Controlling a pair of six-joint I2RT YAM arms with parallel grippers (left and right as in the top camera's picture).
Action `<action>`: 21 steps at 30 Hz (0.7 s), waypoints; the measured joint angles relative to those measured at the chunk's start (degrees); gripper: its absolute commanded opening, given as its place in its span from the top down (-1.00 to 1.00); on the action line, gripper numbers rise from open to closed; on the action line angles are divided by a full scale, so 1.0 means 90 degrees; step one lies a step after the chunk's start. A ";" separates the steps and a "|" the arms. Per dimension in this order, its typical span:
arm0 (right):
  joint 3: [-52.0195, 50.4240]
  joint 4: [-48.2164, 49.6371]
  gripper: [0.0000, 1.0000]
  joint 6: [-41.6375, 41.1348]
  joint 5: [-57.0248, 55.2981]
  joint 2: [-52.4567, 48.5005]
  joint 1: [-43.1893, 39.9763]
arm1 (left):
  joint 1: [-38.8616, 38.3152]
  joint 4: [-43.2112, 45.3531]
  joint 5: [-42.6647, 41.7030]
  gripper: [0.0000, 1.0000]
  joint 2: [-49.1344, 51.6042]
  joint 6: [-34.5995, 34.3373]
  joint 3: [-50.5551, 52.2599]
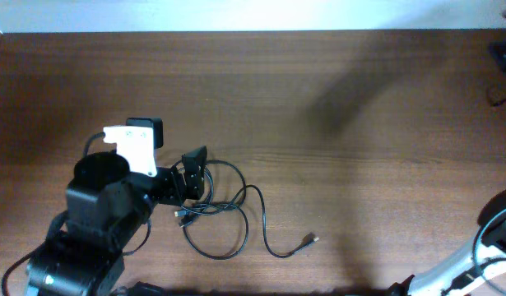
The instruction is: Untangle cables
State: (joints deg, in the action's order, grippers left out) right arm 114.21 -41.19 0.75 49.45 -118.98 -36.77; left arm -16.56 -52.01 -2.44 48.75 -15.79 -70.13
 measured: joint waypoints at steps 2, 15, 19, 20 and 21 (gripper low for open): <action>0.0010 -0.0381 -0.97 0.0466 0.0027 0.0857 0.0656 | 0.0000 -0.0102 0.0199 -0.99 0.0211 0.0034 0.0000; 0.0100 -0.4796 -0.98 0.1744 -0.3067 0.5586 0.3504 | 0.0002 -0.0238 0.0372 -0.98 0.0192 0.0036 0.0000; -0.0194 -0.6171 -0.97 0.1853 -0.2467 0.6110 0.3725 | 0.0002 -0.0318 0.0372 -0.98 0.0189 0.0017 0.0000; -0.0544 -0.6198 -0.97 0.2091 -0.2161 0.6110 0.3971 | 0.0002 -0.0374 0.0372 -0.98 0.0189 -0.0007 0.0000; -0.1141 -0.6113 -0.97 0.2312 -0.2001 0.6190 0.4401 | 0.0002 -0.0447 0.0372 -0.99 0.0189 -0.0036 0.0000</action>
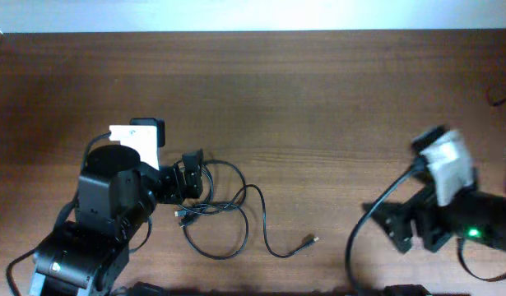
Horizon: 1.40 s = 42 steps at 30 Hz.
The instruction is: Untangle cables
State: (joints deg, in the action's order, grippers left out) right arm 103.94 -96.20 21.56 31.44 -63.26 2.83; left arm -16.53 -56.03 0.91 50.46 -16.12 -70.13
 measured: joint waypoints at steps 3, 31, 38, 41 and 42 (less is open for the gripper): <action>-0.2137 0.1365 -0.97 0.0097 -0.0007 0.0585 0.0544 | 0.0000 -0.0024 0.0000 -0.98 -0.0002 -0.0049 -0.0005; -0.2885 0.8046 0.92 -0.2946 0.0107 -0.3393 0.3155 | 0.0000 0.0155 0.0197 -0.98 0.0002 -0.0070 0.0000; 0.0066 0.7883 0.93 -0.3611 0.0104 -0.3344 0.3155 | -0.0002 0.0124 0.0236 -0.98 0.0109 -0.0073 0.0000; 0.0869 0.7919 0.92 -0.3861 0.0005 -0.3354 0.3155 | 0.0000 0.0097 0.0238 -0.98 0.0491 -0.0073 0.0000; 0.1115 0.7929 0.93 -0.3883 -0.0068 -0.3354 0.3155 | 0.0000 0.0095 0.0238 -0.98 0.0571 -0.0070 0.0000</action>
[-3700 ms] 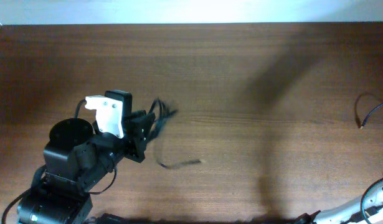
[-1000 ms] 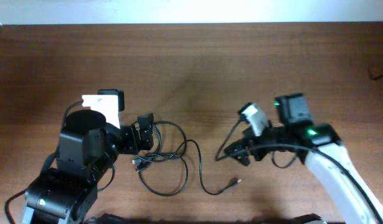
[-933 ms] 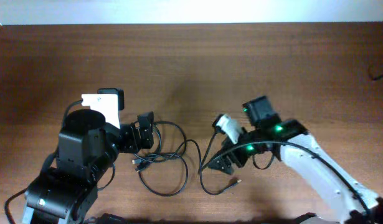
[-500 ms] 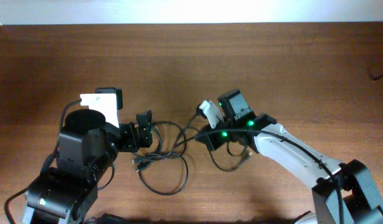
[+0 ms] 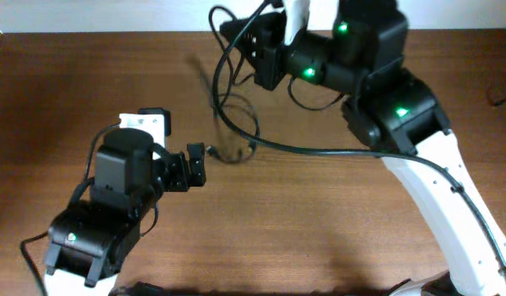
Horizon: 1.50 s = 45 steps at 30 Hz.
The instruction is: Untangle cables
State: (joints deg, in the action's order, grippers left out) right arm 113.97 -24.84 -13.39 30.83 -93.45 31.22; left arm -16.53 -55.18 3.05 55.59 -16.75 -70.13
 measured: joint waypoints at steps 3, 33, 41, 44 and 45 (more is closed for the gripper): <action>0.0515 -0.0051 0.92 -0.0163 -0.0083 0.0007 0.0000 | 0.0000 0.0002 0.0000 -0.98 0.0039 -0.0002 0.0000; 0.0529 0.1579 0.93 -0.4425 0.0908 -0.0005 0.0000 | -0.0002 0.2591 -0.0651 -0.60 0.1753 -0.0068 0.0017; 0.0529 0.1552 0.92 -0.4153 0.0925 -0.0005 -0.0141 | 0.0000 0.2567 -0.2103 -0.61 0.1739 0.0648 0.0017; 0.0529 0.1552 0.92 -0.4153 0.0923 -0.0005 -0.0209 | 0.0000 0.2567 -0.2157 -0.60 0.1717 0.1037 0.0017; 0.0529 0.1552 0.92 -0.4155 0.0923 -0.0005 -0.0221 | 0.0000 0.2574 -0.2159 -0.58 0.1715 0.1078 0.0017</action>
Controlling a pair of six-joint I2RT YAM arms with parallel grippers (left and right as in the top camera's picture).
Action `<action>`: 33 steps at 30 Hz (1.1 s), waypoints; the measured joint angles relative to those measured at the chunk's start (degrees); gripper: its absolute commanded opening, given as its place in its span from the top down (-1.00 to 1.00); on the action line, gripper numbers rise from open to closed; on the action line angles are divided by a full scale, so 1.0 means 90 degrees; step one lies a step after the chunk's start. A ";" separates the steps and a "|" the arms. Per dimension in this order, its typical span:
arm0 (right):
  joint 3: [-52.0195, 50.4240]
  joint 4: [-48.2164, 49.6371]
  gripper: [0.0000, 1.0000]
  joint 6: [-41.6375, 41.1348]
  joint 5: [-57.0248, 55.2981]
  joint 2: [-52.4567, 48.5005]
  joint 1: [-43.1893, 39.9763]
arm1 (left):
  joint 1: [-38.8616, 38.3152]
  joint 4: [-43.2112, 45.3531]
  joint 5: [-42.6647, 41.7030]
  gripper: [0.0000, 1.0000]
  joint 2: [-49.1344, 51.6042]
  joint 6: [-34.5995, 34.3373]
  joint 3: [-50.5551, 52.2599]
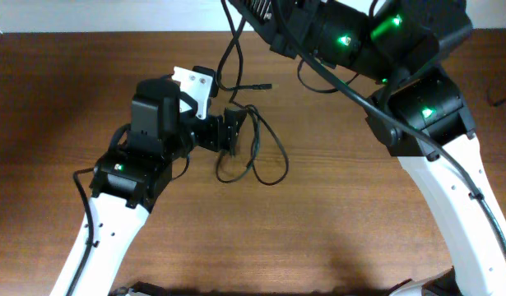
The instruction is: Untangle cables
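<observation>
A thin black cable (254, 156) hangs in tangled loops over the middle of the brown table (71, 74). One plug end (265, 85) sticks out to the right, above the loops. My left gripper (234, 131) is at the left side of the loops, its fingers closed on the cable. A strand (233, 41) runs up from there to my right gripper (254, 15) at the frame's top edge. That gripper is partly cut off and appears shut on the strand.
The right arm (434, 164) reaches from the bottom right up across the table's right half. Its own thick cable (343, 86) trails along it. The left arm (113, 205) rises from the bottom left.
My left gripper has moved up and to the right with the cable. The loops now hang beside it near the centre. The right gripper stays at the top edge, shifted slightly.
The cable first lay in loops on the table with my left gripper at its left end, the right arm almost out of view. The right arm then appeared low on the right. Later it held the cable at the table's far edge; now both grippers hold it.
</observation>
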State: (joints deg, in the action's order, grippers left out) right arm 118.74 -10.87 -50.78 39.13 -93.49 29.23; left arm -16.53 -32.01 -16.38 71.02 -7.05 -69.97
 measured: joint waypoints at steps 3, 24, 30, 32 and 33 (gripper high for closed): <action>0.0000 0.0129 0.92 -0.0197 0.0002 0.0000 0.0209 | 0.0000 0.0408 -0.0019 0.25 -0.0005 0.0170 0.0000; 0.0097 -0.7087 -0.78 0.3718 -0.1292 -0.1141 -0.2387 | -0.0007 0.1685 0.0396 0.41 -0.0704 -0.0189 0.0022; 0.0039 -0.7749 -0.92 0.9097 0.1719 -0.1404 -0.2341 | -0.0007 0.1671 0.0486 0.19 -0.0850 -0.0733 0.0022; 0.0036 -0.8082 -0.92 1.0482 0.2283 -0.1404 -0.2147 | -0.0007 0.1676 0.0942 0.20 -0.0850 -0.1214 0.0022; 0.0036 -0.8082 -0.92 1.0773 0.2385 -0.1404 -0.2050 | -0.0007 0.1688 0.1183 0.19 -0.0850 -0.1443 0.0022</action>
State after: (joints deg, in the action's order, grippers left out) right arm 119.07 -83.61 46.17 60.60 -106.13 10.79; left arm -16.60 -16.82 -5.74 63.37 -20.03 -69.78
